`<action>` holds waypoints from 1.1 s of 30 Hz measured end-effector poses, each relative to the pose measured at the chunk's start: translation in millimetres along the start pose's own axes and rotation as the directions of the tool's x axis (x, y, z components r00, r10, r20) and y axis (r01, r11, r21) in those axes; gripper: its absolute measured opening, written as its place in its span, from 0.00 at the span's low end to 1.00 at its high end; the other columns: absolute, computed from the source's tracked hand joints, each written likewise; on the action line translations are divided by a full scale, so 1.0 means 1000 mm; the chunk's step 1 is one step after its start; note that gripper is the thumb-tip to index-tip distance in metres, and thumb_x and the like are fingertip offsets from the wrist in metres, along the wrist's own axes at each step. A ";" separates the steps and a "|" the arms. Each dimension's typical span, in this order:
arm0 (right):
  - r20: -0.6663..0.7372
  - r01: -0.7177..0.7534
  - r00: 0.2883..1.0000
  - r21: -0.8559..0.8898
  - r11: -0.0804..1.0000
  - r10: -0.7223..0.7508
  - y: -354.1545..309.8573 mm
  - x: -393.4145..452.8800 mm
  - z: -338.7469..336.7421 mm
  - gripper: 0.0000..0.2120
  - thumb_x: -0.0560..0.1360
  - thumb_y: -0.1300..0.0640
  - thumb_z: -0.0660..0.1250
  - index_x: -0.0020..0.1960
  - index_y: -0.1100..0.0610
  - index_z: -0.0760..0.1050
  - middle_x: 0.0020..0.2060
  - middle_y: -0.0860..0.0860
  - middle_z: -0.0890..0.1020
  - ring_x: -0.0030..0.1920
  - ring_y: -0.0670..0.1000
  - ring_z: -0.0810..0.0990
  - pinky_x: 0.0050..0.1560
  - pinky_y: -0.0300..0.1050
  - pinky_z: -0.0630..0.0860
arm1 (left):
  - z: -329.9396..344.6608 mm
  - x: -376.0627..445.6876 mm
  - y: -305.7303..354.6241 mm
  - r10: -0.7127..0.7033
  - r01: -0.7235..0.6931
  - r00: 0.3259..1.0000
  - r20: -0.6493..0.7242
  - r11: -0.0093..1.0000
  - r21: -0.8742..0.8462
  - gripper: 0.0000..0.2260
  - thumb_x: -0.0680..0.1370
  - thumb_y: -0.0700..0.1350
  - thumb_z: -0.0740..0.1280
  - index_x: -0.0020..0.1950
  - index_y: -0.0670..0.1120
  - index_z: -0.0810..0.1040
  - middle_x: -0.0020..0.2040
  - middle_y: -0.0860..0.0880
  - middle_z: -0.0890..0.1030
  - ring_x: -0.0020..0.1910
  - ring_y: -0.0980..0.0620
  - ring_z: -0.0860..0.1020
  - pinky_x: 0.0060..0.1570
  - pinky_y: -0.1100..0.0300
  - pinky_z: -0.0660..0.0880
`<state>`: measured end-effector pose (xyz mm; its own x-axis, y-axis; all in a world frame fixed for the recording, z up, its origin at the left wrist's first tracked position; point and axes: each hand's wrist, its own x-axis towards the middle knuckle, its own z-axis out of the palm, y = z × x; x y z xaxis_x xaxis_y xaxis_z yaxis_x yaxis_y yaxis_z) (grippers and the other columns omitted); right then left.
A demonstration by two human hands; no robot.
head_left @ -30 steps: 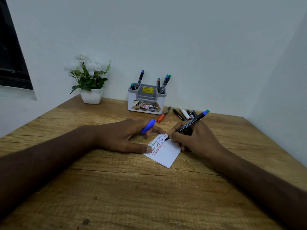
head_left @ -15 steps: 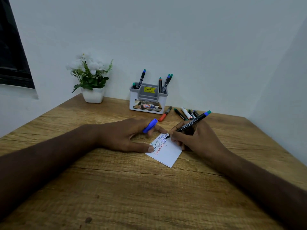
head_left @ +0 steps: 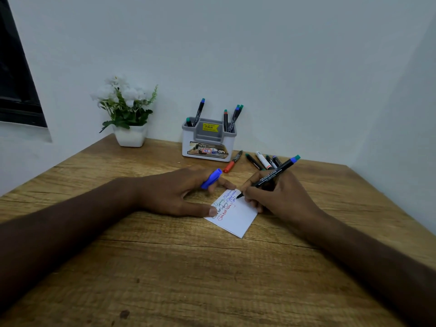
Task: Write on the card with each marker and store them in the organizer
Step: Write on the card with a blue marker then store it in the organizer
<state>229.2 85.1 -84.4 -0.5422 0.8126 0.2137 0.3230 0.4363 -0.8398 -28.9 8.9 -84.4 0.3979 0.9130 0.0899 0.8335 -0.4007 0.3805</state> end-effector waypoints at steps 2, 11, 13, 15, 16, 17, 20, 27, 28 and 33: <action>-0.003 0.008 1.000 -0.001 1.000 -0.008 0.001 0.000 0.000 0.03 0.77 0.62 0.74 0.45 0.57 0.86 0.35 0.56 0.87 0.33 0.51 0.84 0.39 0.46 0.82 | 0.000 0.000 -0.001 -0.009 0.009 1.000 0.003 1.000 0.011 0.23 0.79 0.64 0.67 0.72 0.60 0.69 0.66 0.59 0.74 0.63 0.64 0.70 0.59 0.69 0.68; -0.043 -0.014 0.999 -0.016 1.000 0.013 0.001 0.001 0.001 0.03 0.77 0.62 0.73 0.44 0.59 0.85 0.35 0.56 0.88 0.33 0.52 0.85 0.46 0.56 0.85 | 0.000 0.000 0.000 0.016 -0.016 1.000 0.000 1.000 -0.015 0.23 0.80 0.64 0.67 0.73 0.60 0.70 0.62 0.59 0.75 0.62 0.60 0.73 0.57 0.67 0.70; -0.062 -0.019 0.998 -0.016 1.000 0.018 0.001 0.001 0.002 0.03 0.77 0.62 0.73 0.45 0.59 0.85 0.35 0.56 0.88 0.33 0.52 0.86 0.46 0.56 0.85 | 0.000 0.000 0.000 0.009 -0.009 1.000 -0.002 1.000 -0.014 0.21 0.80 0.65 0.67 0.69 0.58 0.72 0.62 0.59 0.75 0.61 0.61 0.73 0.55 0.64 0.70; -0.069 -0.025 0.997 -0.020 0.999 0.023 0.001 0.001 0.002 0.03 0.77 0.62 0.73 0.45 0.59 0.85 0.35 0.56 0.88 0.32 0.51 0.85 0.45 0.55 0.85 | 0.000 0.000 0.001 0.004 -0.004 1.000 0.002 1.000 -0.020 0.18 0.80 0.63 0.68 0.65 0.58 0.72 0.61 0.58 0.75 0.59 0.61 0.72 0.55 0.62 0.70; -0.070 -0.026 0.997 -0.018 1.000 0.024 0.001 0.001 0.002 0.03 0.77 0.63 0.73 0.45 0.59 0.85 0.35 0.56 0.88 0.32 0.51 0.85 0.45 0.55 0.85 | 0.000 0.000 0.001 0.013 -0.013 1.000 -0.001 1.000 -0.025 0.18 0.80 0.62 0.68 0.67 0.60 0.72 0.61 0.58 0.75 0.59 0.61 0.72 0.56 0.62 0.70; -0.071 -0.028 0.997 -0.007 1.000 0.028 0.002 0.001 0.002 0.03 0.77 0.62 0.73 0.45 0.59 0.85 0.35 0.56 0.88 0.33 0.51 0.85 0.46 0.55 0.85 | -0.001 0.000 0.003 0.028 -0.028 1.000 -0.003 0.999 -0.029 0.17 0.80 0.62 0.68 0.68 0.65 0.70 0.61 0.58 0.75 0.60 0.62 0.72 0.57 0.65 0.70; -0.059 -0.041 0.997 0.012 0.999 0.041 0.002 0.002 0.002 0.02 0.77 0.61 0.74 0.46 0.57 0.85 0.36 0.55 0.88 0.35 0.52 0.87 0.47 0.52 0.86 | -0.001 -0.001 0.005 0.035 -0.035 0.999 0.002 0.999 -0.029 0.13 0.80 0.61 0.68 0.60 0.74 0.67 0.61 0.59 0.75 0.59 0.63 0.72 0.56 0.67 0.69; -0.078 -0.041 0.996 0.088 0.995 0.048 0.004 0.003 0.002 0.03 0.77 0.64 0.73 0.46 0.60 0.85 0.35 0.57 0.88 0.35 0.54 0.86 0.46 0.53 0.86 | 0.000 -0.001 0.001 0.005 -0.004 1.000 0.014 1.000 -0.015 0.14 0.79 0.64 0.66 0.61 0.60 0.72 0.61 0.61 0.74 0.60 0.68 0.69 0.54 0.76 0.65; -0.082 -0.047 0.995 0.126 0.991 0.057 0.004 0.003 0.001 0.02 0.78 0.65 0.73 0.47 0.62 0.85 0.35 0.57 0.87 0.35 0.54 0.86 0.44 0.51 0.85 | 0.000 -0.001 0.001 -0.002 0.002 1.000 0.017 1.000 -0.010 0.15 0.79 0.64 0.66 0.61 0.58 0.72 0.61 0.61 0.74 0.60 0.69 0.68 0.53 0.75 0.65; -0.065 -0.061 0.995 0.189 0.980 0.075 0.005 0.005 0.001 0.06 0.79 0.67 0.69 0.47 0.68 0.83 0.37 0.61 0.87 0.34 0.54 0.84 0.36 0.43 0.81 | -0.002 -0.001 0.008 0.016 -0.015 1.000 0.012 0.999 -0.039 0.15 0.80 0.61 0.68 0.56 0.79 0.65 0.60 0.63 0.74 0.60 0.67 0.70 0.53 0.76 0.65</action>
<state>227.6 91.0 -87.9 -0.4648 0.8664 0.1825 0.2033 0.3050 -0.9304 -23.5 5.3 -79.6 0.4153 0.9057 0.0852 0.8119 -0.4113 0.4144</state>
